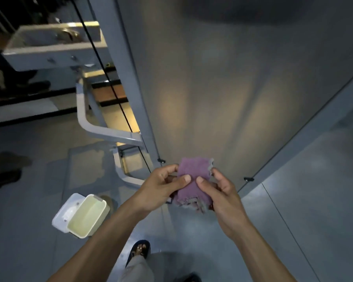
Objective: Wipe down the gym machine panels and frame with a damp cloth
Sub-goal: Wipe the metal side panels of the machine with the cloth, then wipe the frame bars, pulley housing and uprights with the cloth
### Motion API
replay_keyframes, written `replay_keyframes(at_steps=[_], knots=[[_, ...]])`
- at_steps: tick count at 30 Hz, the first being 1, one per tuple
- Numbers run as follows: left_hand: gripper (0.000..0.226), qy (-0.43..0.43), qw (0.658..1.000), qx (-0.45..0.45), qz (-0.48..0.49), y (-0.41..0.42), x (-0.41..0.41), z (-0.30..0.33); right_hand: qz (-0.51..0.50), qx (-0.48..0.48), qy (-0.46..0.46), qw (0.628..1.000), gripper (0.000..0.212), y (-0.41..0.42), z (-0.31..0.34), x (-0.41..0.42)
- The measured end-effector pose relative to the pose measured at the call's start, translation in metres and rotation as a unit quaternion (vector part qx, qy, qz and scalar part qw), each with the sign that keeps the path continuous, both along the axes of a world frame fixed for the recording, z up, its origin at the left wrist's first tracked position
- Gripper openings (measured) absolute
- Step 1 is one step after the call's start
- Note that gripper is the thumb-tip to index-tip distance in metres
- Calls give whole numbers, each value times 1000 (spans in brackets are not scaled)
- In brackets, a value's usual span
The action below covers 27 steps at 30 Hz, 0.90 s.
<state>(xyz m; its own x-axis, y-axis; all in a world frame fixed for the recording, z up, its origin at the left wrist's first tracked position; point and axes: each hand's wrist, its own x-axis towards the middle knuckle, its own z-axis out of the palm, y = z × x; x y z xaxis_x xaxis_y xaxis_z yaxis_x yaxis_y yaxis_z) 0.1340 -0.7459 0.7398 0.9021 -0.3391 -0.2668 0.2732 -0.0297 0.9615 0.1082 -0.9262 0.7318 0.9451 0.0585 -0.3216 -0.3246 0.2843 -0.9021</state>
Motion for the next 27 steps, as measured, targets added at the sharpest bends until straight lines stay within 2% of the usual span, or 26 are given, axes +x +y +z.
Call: replay_keyframes(at_steps=[5,7,9,11,14,18,20,22,25,27], knots=[[22,-22,998,-45,27,28,2,56,6,54,-36,998,33,20,59,6],[16,-37,998,-47,24,40,3,74,27,57,-71,995,25,24,74,9],[26,-51,997,-51,22,48,5,86,45,59,-92,993,18,28,86,13],[34,-66,996,-46,26,57,8,103,42,72,-76,994,17,35,97,22],[23,-110,993,-39,36,73,14,122,84,38,-101,991,28,51,117,38],[15,-191,980,-39,28,101,36,144,94,-50,-193,975,22,80,153,56],[16,-238,970,-41,16,112,52,159,73,-92,-231,966,32,93,171,68],[20,-261,964,-48,27,121,71,178,47,-71,-236,968,50,105,192,83],[39,-268,960,-75,41,136,101,210,9,28,-225,974,79,124,220,108],[42,-290,952,-94,37,144,119,231,-4,104,-201,974,103,142,236,121]])
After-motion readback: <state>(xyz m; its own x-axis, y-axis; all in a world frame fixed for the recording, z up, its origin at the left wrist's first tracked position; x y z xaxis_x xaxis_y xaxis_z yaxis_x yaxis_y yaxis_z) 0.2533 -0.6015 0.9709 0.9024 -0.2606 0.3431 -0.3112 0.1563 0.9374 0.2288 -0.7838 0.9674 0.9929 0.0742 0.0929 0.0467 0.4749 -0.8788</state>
